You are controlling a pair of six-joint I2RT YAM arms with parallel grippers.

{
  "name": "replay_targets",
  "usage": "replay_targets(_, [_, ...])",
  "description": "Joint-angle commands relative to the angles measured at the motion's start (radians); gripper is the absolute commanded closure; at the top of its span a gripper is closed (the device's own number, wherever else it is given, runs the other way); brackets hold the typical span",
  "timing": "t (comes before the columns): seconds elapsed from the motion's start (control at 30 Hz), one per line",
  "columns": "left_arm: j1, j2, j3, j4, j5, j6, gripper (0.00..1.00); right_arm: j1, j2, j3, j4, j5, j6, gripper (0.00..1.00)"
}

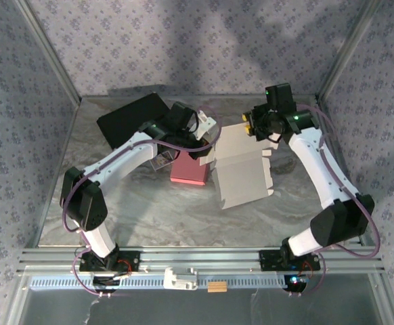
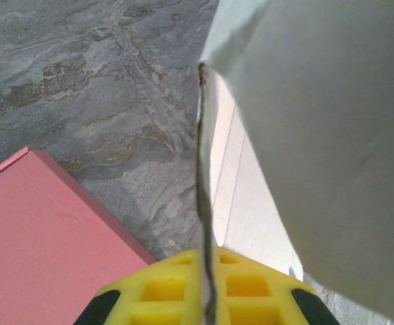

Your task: Fold the paper box

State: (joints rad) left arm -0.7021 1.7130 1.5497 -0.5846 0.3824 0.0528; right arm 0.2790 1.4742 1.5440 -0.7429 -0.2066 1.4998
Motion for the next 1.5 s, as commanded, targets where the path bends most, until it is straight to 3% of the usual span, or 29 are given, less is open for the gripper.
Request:
replay_targets(0.0, [0.003, 0.005, 0.023, -0.017, 0.03, 0.013, 0.98, -0.004, -0.029, -0.015, 0.034, 0.008, -0.001, 0.75])
replay_targets(0.1, [0.004, 0.007, 0.026, -0.015, 0.032, 0.013, 0.98, -0.003, -0.029, -0.037, 0.046, -0.006, -0.003, 0.85])
replay_targets(0.17, [0.004, 0.007, 0.027, -0.015, 0.031, 0.013, 0.98, -0.007, -0.023, -0.052, 0.035, -0.023, 0.0, 0.81])
replay_targets(0.27, [0.005, 0.005, 0.027, -0.016, 0.029, 0.015, 0.98, -0.007, -0.028, -0.077, 0.043, -0.029, 0.014, 0.66])
replay_targets(0.4, [0.004, 0.004, 0.023, -0.016, 0.032, 0.014, 0.98, -0.007, -0.019, -0.069, 0.053, -0.025, 0.016, 0.62])
replay_targets(0.57, [0.004, 0.004, 0.024, -0.017, 0.032, 0.014, 0.98, -0.002, -0.008, -0.066, 0.054, -0.025, 0.014, 0.75])
replay_targets(0.73, [0.008, 0.005, 0.024, -0.014, 0.031, 0.013, 0.97, -0.003, -0.027, -0.097, 0.064, -0.003, 0.024, 1.0])
replay_targets(0.83, [0.016, -0.001, 0.006, -0.002, 0.039, -0.004, 0.95, -0.003, -0.047, -0.135, 0.099, 0.017, 0.036, 1.0])
replay_targets(0.87, [0.019, -0.003, -0.006, 0.002, 0.045, -0.011, 0.94, -0.001, -0.054, -0.156, 0.123, 0.02, 0.039, 1.0])
replay_targets(0.93, [0.023, -0.011, -0.035, 0.013, 0.05, -0.026, 0.73, 0.003, -0.082, -0.227, 0.202, 0.03, 0.049, 1.0])
replay_targets(1.03, [0.023, -0.029, -0.091, 0.025, 0.047, -0.042, 0.51, 0.004, -0.138, -0.373, 0.37, 0.045, 0.068, 1.0])
replay_targets(1.1, [0.023, -0.049, -0.131, 0.039, 0.037, -0.054, 0.43, 0.004, -0.164, -0.418, 0.406, 0.073, 0.051, 1.0])
replay_targets(1.27, [0.047, -0.119, -0.248, 0.102, 0.063, -0.143, 0.42, -0.012, -0.196, -0.518, 0.5, 0.078, 0.036, 1.0])
replay_targets(1.4, [0.092, -0.167, -0.339, 0.221, 0.124, -0.338, 0.38, -0.017, -0.242, -0.654, 0.697, 0.086, 0.01, 1.0])
replay_targets(1.47, [0.099, -0.169, -0.37, 0.266, 0.153, -0.391, 0.43, -0.025, -0.271, -0.716, 0.773, 0.096, 0.002, 1.0])
